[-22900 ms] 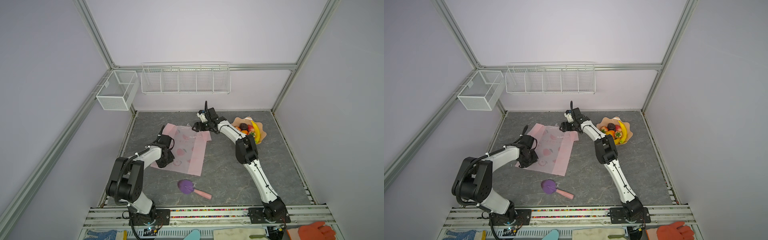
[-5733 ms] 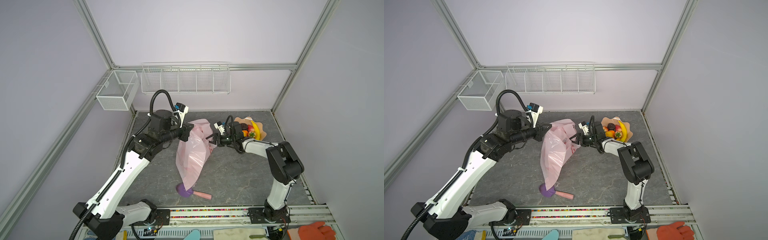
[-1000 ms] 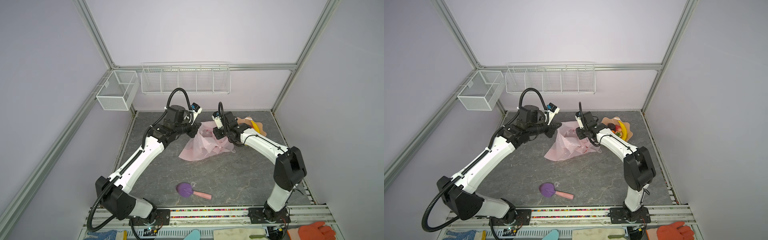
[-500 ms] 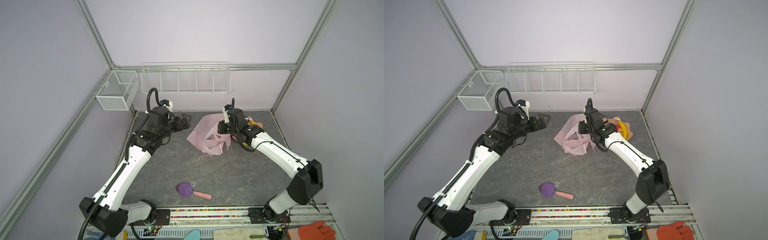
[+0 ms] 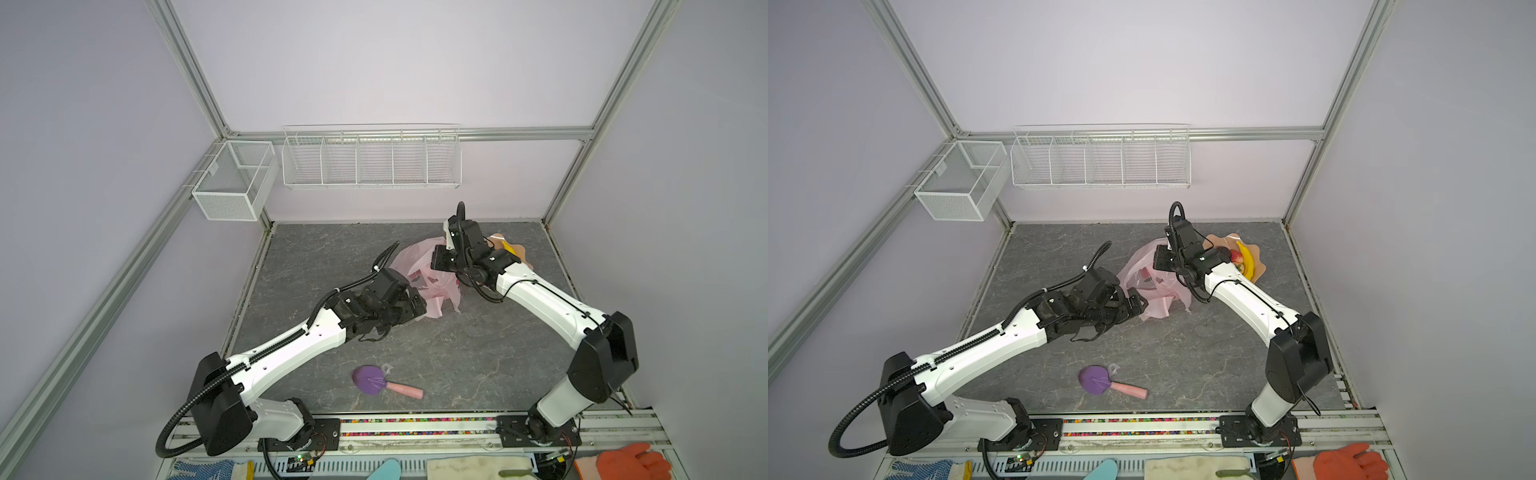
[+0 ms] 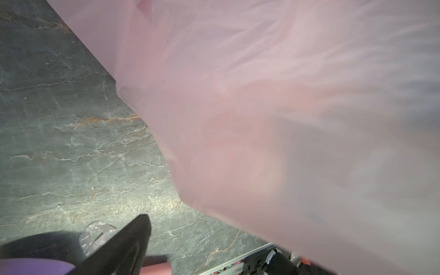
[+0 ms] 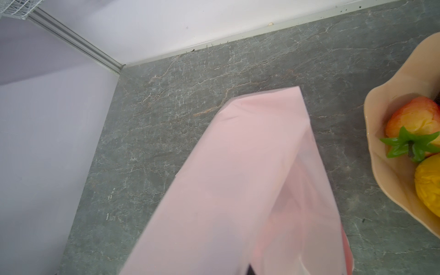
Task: Place the fruits into the plastic bag
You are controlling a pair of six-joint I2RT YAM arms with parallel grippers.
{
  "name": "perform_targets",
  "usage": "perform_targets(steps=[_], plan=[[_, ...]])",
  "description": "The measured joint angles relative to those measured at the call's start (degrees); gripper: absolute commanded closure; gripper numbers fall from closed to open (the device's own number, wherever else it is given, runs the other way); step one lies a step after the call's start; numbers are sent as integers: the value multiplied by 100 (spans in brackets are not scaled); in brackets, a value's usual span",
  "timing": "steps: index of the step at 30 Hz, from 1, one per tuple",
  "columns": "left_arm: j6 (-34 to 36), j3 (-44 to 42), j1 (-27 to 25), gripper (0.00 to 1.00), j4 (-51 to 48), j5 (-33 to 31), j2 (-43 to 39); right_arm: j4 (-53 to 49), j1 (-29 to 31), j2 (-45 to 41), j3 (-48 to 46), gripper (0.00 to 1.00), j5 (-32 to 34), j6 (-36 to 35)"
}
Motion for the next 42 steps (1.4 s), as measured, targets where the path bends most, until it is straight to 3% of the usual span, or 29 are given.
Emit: perform_targets(steps=[9, 11, 13, 16, 17, 22, 26, 29, 36, 42], plan=[[-726, 22, 59, 0, 636, -492, 616, 85, 4, 2, -107, 93, -326, 345], [-841, 9, 96, 5, 782, -560, 813, 111, 9, 2, -160, 93, -413, 442], [-911, -17, 170, 30, 914, -546, 973, 131, 9, -7, -208, 93, -498, 538], [-933, -140, 374, 90, 986, -479, 1108, 133, -11, -42, -223, 93, -623, 629], [-909, -212, 472, 96, 916, -479, 1091, 131, -31, -70, -223, 93, -662, 625], [-90, -452, 1235, 99, 297, -420, 409, -72, -341, -275, -177, 93, -879, 393], [1200, -234, 1932, 100, 90, 50, -402, -310, -459, -295, 2, 93, -988, -70], [2273, 310, 2288, 100, -343, 468, -501, -330, -459, -302, 76, 93, -1005, -367], [4172, 1019, 2457, 100, -1497, 636, -350, -297, -518, -306, 149, 93, -901, -710], [4839, 1060, 2542, 100, -1805, 511, -487, -149, -629, -208, 361, 92, -1182, -758]])
